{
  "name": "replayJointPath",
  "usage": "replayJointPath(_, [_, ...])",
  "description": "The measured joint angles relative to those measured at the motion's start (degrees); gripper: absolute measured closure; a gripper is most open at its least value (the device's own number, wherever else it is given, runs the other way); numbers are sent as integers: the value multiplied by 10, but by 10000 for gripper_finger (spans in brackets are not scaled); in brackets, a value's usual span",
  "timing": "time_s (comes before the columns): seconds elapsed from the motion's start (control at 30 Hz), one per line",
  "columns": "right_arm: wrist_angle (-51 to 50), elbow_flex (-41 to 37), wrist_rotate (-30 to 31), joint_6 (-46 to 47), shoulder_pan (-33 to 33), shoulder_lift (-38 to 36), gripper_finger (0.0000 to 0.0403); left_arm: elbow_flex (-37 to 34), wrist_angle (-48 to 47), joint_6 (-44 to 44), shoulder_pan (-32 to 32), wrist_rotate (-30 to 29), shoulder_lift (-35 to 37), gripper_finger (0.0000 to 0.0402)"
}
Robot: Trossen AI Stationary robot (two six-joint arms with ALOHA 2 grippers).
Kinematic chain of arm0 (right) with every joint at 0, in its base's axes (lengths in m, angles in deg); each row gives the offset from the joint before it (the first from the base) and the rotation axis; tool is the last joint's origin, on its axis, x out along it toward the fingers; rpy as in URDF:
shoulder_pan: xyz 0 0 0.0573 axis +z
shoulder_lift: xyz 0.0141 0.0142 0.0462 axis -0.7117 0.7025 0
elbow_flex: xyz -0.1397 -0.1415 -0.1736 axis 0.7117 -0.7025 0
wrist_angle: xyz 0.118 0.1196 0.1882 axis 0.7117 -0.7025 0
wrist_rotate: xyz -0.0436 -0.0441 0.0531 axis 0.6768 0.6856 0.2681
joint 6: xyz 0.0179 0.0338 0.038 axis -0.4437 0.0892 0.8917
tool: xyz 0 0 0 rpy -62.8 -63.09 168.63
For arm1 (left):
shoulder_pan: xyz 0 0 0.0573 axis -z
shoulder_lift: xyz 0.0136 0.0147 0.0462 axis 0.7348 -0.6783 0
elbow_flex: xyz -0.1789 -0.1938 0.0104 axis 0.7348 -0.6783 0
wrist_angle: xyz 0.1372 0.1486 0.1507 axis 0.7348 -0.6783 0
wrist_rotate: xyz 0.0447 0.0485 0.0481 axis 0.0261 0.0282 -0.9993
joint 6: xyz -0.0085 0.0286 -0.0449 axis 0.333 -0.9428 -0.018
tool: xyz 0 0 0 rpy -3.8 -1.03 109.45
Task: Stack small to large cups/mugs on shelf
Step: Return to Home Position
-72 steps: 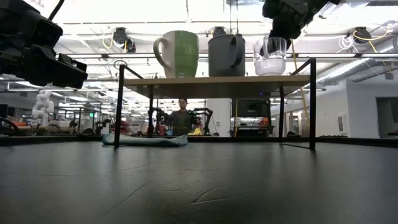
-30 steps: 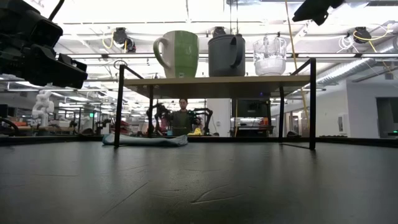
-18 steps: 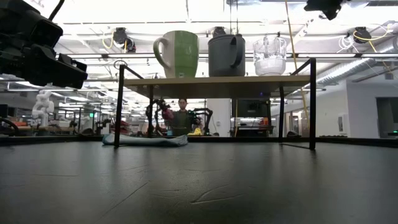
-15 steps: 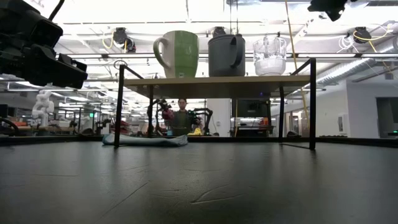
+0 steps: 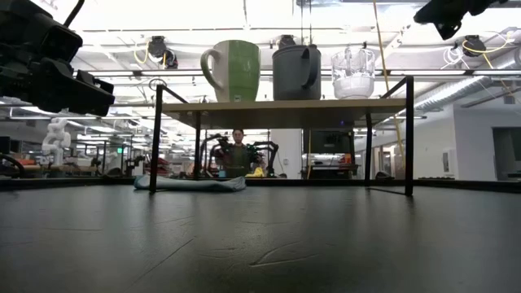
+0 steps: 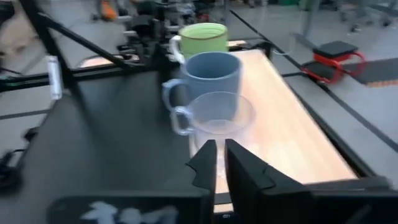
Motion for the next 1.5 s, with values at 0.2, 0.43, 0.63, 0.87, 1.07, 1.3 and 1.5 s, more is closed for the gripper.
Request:
replayJointPath(0.2, [26, -23, -38, 1, 0, -13, 399, 0, 0, 2, 0, 0, 0, 360])
replayJointPath(0.43, [50, -49, -38, 6, 0, -27, 402, 0, 0, 3, 0, 0, 0, 360])
replayJointPath(0.63, [93, -97, -38, 30, 0, -60, 402, 0, 0, 4, 0, 0, 0, 360])
replayJointPath(0.87, [124, -169, -39, 57, 0, -118, 403, 0, 0, 6, 0, 1, 0, 360])
replayJointPath(1.07, [168, -227, -38, 63, 0, -171, 403, 0, 0, 3, 0, 1, 0, 360])
replayJointPath(1.3, [270, -289, -38, 118, 0, -204, 403, 0, 0, -1, 0, 1, 0, 360])
replayJointPath(1.5, [319, -338, -38, 114, 0, -207, 403, 0, 0, -4, 0, 1, 0, 360])
